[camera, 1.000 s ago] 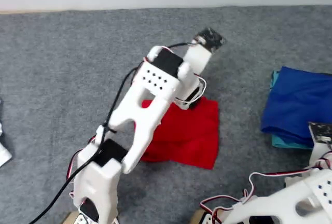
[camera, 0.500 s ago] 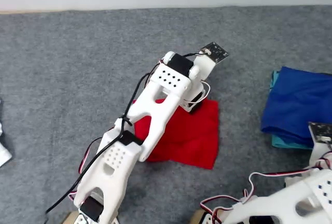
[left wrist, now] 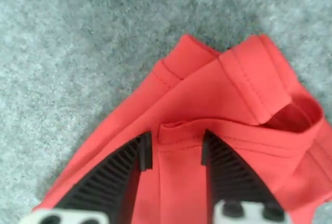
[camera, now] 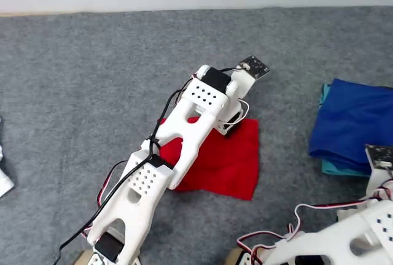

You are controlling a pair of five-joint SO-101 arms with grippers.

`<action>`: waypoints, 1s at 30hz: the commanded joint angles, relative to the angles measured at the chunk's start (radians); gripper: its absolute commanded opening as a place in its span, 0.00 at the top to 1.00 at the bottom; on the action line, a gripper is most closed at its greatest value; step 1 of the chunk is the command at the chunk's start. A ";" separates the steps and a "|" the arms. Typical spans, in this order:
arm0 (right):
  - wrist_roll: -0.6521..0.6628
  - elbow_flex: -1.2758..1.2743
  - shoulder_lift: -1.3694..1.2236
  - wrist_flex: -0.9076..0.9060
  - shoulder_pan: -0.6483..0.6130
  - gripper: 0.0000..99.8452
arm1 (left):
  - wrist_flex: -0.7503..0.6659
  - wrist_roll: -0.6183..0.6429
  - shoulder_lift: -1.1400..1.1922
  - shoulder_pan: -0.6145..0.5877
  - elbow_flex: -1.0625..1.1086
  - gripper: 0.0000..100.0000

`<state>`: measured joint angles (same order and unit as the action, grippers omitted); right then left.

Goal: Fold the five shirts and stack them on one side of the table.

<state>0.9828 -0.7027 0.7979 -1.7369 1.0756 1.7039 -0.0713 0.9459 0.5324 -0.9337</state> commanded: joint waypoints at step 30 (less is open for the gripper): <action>-0.011 -0.009 0.018 -0.007 -0.008 0.99 | 0.051 -0.029 -0.167 0.167 -0.077 1.00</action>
<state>0.9828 -0.7043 0.7979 -1.7384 1.0756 1.7269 -0.0974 0.9122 0.6398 -0.9920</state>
